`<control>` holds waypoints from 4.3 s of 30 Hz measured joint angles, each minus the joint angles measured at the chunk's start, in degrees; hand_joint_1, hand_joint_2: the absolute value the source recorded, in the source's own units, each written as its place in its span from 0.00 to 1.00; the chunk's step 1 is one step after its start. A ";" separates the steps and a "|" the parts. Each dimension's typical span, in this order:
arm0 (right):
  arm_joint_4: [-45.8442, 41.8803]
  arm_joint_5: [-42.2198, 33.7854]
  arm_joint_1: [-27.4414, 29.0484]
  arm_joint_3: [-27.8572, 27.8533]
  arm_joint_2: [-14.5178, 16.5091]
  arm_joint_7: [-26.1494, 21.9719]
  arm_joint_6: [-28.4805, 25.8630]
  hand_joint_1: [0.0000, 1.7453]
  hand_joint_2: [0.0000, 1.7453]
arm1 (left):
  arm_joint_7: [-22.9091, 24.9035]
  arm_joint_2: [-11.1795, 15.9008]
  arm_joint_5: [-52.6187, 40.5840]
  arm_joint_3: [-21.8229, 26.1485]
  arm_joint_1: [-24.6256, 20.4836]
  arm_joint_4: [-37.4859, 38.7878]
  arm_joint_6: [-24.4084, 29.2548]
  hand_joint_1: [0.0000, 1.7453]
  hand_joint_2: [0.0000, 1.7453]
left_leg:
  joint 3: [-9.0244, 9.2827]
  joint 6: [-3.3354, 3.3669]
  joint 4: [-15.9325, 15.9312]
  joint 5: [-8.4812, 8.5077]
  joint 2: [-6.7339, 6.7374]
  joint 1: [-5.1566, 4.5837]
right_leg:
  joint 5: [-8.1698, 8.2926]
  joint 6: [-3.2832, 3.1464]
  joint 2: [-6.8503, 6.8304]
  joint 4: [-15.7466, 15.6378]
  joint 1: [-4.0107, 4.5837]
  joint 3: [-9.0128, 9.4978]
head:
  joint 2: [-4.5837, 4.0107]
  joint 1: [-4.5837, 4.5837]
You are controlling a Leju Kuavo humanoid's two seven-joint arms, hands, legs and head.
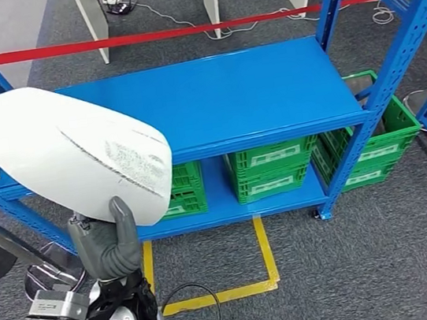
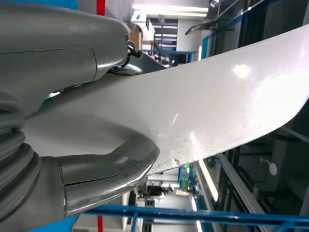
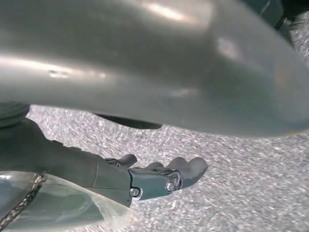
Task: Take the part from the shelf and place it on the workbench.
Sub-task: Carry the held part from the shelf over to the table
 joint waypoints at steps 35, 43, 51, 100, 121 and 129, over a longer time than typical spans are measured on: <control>0.00 2.56 0.11 -0.46 0.01 -0.04 -0.66 0.00 0.00 | 0.00 -0.19 -2.11 2.92 3.42 1.01 -0.04 1.00 1.00 | 2.43 0.62 -6.61 -0.47 -2.59 0.14 | 0.90 1.12 4.60 0.99 0.12 -1.21 | 0.00 0.14; 0.00 3.65 0.22 -0.34 -0.19 0.01 -0.19 0.00 0.00 | 0.00 -0.46 -2.77 3.93 4.40 1.01 -0.73 1.00 1.00 | 1.38 1.95 -7.16 0.76 3.82 0.33 | -7.16 3.12 -1.39 17.22 -0.11 -8.98 | 0.00 1.13; 0.00 3.72 0.16 -0.29 -0.45 0.01 -0.03 0.00 0.00 | 0.00 -0.50 -3.07 4.36 4.43 0.97 -0.80 1.00 1.00 | 1.50 0.32 -6.80 0.45 8.05 -0.20 | -1.84 1.29 -4.55 0.57 0.18 1.59 | 0.00 0.98; -0.02 -0.81 1.10 -2.46 -1.34 0.00 1.37 0.00 0.00 | -0.03 -1.48 -2.72 5.26 3.66 2.05 -1.08 1.00 1.00 | 1.20 2.01 -7.88 1.58 -0.07 0.09 | -2.71 1.21 2.73 4.07 0.84 -2.23 | 0.00 0.90; -0.04 0.49 0.86 -2.55 -1.41 0.18 1.66 0.00 0.00 | -0.02 -1.29 -2.48 5.38 3.14 3.50 -0.86 1.00 1.00 | -5.71 0.33 8.89 -5.79 1.72 0.24 | -1.02 -0.04 2.15 1.29 0.41 0.16 | 0.00 0.54; -0.02 0.54 0.92 -2.55 -1.38 0.23 1.75 0.00 0.00 | -0.02 -1.54 -2.50 5.41 2.77 3.64 -0.86 1.00 1.00 | 0.33 2.04 -6.80 1.26 -2.22 -0.36 | -0.66 1.30 5.77 1.69 0.04 -1.48 | 0.00 0.37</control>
